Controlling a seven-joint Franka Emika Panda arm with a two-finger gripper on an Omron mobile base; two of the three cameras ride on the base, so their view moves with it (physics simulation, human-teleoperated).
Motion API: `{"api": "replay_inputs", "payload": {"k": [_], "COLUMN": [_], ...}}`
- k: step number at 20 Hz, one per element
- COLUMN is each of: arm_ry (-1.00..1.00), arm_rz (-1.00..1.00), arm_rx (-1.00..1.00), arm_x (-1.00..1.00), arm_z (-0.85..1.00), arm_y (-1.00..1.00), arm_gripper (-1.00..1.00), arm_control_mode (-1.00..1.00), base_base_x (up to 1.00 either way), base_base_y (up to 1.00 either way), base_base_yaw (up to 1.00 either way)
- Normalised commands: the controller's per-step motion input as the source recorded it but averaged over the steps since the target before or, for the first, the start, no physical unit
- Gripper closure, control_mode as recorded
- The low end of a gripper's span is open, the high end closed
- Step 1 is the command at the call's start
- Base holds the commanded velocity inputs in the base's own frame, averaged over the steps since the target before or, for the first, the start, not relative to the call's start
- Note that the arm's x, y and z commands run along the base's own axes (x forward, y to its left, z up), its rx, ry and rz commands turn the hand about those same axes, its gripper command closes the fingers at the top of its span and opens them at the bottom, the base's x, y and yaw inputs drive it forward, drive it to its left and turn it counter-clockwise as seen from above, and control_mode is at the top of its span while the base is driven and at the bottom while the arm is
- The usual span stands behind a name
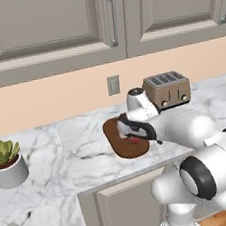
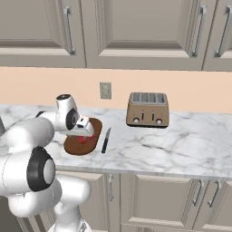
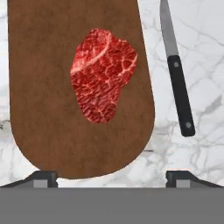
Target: Retrieve the steak from the fridge and place it on the cutting board.
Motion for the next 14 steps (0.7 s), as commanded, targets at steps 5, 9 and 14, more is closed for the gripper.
{"api": "replay_inputs", "payload": {"k": [5, 9, 14], "arm_ry": [0.03, 0.03, 0.0], "arm_rz": [0.0, -0.11, -0.19], "arm_rx": [0.0, 0.05, 0.03], "arm_x": [-1.0, -0.64, -0.2], "arm_z": [0.37, 0.04, 0.1], "arm_y": [-0.41, -0.92, -1.0], "arm_gripper": [-1.0, -1.0, -1.0], "arm_control_mode": [-1.0, -1.0, -1.0], "base_base_x": [0.0, 0.0, 0.0], "base_base_y": [0.0, 0.0, 0.0], "base_base_yaw": [0.0, 0.0, 0.0]}}
